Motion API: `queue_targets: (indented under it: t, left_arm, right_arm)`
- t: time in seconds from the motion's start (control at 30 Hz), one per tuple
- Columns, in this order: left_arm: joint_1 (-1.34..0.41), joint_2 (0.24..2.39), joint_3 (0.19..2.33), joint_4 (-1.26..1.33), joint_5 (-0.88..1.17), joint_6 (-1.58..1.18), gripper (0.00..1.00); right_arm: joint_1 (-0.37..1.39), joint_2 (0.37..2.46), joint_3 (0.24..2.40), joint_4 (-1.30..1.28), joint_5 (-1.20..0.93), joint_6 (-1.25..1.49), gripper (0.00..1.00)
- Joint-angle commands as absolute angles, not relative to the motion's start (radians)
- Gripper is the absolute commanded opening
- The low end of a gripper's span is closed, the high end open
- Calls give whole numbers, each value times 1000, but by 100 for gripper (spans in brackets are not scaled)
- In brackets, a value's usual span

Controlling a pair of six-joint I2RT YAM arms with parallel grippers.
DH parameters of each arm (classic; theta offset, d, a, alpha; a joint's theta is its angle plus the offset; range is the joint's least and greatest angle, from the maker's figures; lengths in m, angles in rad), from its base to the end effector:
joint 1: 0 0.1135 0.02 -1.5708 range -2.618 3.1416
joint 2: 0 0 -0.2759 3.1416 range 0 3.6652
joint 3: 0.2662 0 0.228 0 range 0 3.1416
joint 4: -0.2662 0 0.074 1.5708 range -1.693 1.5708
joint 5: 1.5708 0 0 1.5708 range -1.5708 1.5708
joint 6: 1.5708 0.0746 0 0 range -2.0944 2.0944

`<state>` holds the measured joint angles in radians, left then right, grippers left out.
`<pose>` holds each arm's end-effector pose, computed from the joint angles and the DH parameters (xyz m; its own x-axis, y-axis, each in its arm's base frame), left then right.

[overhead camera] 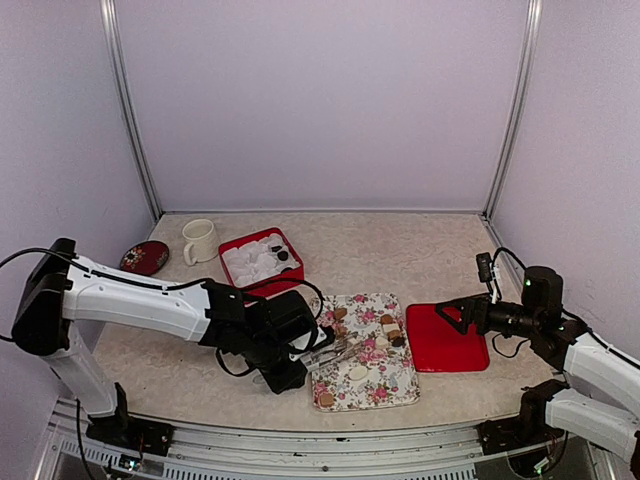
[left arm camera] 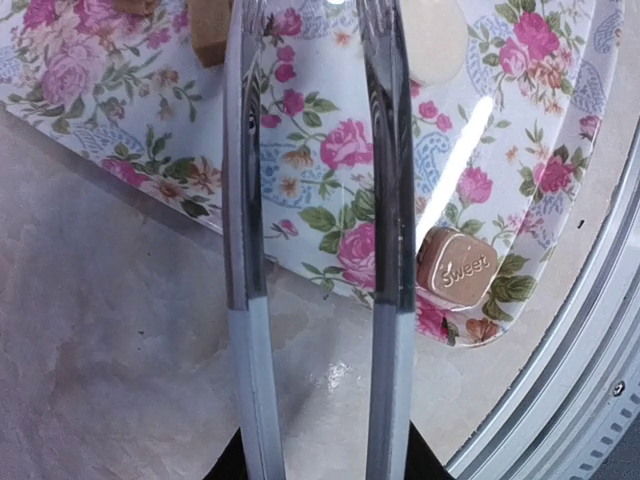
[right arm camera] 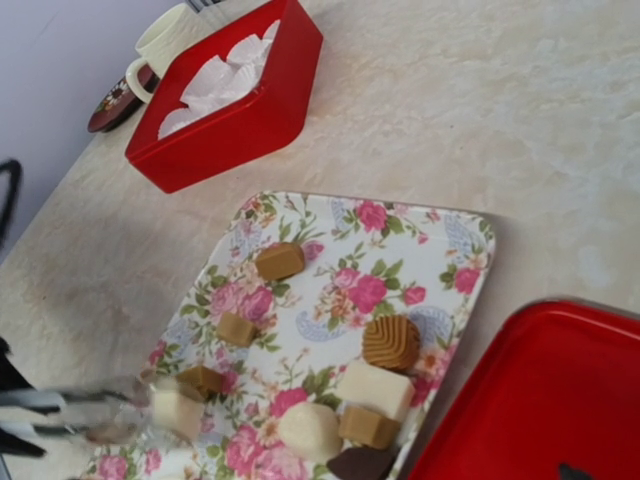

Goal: Pack the chocolate

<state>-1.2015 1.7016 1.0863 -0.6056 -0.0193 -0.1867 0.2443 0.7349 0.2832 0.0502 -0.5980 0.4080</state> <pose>0.1173 -0.2990 0.1695 -0.5058 0.7927 -0.3402 0.8509 0.5233 -0.0458 0.1492 0.0805 0.2034 -0.6269 0.1817 -0.7576 -0.4946 0.6585 0.5672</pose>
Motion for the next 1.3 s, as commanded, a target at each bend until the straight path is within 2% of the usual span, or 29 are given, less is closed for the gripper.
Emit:
queue_targets:
  t: [0.0, 0.13, 0.37, 0.63, 1.27]
  left_arm:
    - [-1165, 1594, 1114, -578, -5, -153, 24]
    - [-1052, 1511, 1097, -573, 45, -163, 24]
    - [-723, 1361, 1054, -558, 185, -203, 24]
    - [-446, 1342, 1004, -569, 293, -194, 25]
    - [-410, 1518, 1001, -554, 413, -181, 26]
  right_arm:
    - [226, 733, 276, 50, -596, 403, 100]
    - [228, 739, 280, 57, -601, 405, 100]
    - [226, 744, 279, 61, -601, 405, 100]
    - [226, 756, 276, 70, -600, 403, 100]
    - [226, 793, 276, 96, -603, 400, 100]
